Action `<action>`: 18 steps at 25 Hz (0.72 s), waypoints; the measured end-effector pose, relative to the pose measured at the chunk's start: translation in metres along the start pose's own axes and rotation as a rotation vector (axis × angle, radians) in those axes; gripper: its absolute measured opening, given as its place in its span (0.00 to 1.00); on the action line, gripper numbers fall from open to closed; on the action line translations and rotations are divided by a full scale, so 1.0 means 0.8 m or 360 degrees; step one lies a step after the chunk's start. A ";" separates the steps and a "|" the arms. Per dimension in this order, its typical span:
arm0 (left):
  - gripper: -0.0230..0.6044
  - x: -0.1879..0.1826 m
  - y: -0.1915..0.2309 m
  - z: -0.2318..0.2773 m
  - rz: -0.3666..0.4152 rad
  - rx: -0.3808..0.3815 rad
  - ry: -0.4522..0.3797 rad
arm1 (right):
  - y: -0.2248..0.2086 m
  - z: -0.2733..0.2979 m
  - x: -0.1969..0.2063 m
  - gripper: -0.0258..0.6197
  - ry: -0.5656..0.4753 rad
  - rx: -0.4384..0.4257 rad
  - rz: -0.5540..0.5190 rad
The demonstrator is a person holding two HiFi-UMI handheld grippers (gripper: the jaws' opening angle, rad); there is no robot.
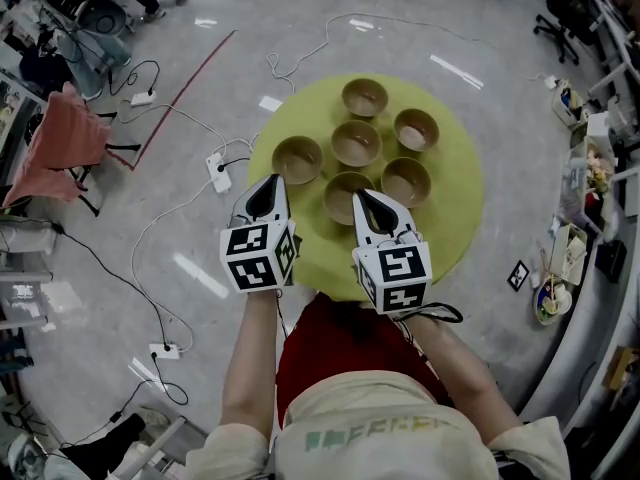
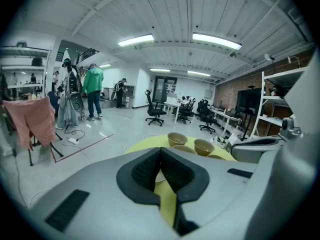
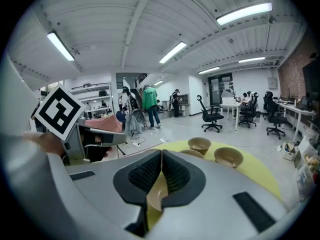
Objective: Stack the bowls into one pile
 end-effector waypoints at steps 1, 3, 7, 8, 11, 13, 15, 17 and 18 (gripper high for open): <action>0.07 0.001 -0.003 -0.007 -0.0003 -0.0003 -0.0003 | 0.001 -0.006 -0.001 0.10 -0.0008 -0.0003 -0.0003; 0.07 0.003 -0.009 -0.021 -0.0005 -0.0007 -0.0015 | 0.005 -0.019 -0.002 0.10 -0.0026 -0.0013 -0.0011; 0.07 0.007 -0.026 -0.050 0.0011 -0.0017 -0.0051 | 0.009 -0.049 -0.002 0.10 -0.0078 -0.0048 -0.0023; 0.07 0.009 -0.032 -0.058 0.0012 -0.0019 -0.0056 | 0.008 -0.057 -0.001 0.10 -0.0086 -0.0052 -0.0025; 0.07 0.013 -0.046 -0.080 0.0016 -0.0027 -0.0074 | 0.008 -0.079 0.002 0.10 -0.0107 -0.0062 -0.0031; 0.07 0.014 -0.053 -0.095 0.0016 -0.0032 -0.0087 | 0.009 -0.091 0.002 0.10 -0.0118 -0.0072 -0.0036; 0.07 0.015 -0.060 -0.109 0.0012 -0.0036 -0.0101 | 0.012 -0.102 0.002 0.10 -0.0128 -0.0084 -0.0041; 0.07 0.017 -0.067 -0.123 0.0006 -0.0038 -0.0116 | 0.016 -0.112 0.003 0.10 -0.0139 -0.0102 -0.0048; 0.07 0.019 -0.072 -0.130 0.0002 -0.0038 -0.0122 | 0.018 -0.117 0.004 0.10 -0.0144 -0.0116 -0.0053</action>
Point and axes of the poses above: the fingertips, and each gripper's own axes: z forward along the fingers, y to its left, x out of its underside, the point moved 1 cm from there along -z, backward along the fingers, and after that the axes turned 4 degrees about -x, right-handed, at the moved point
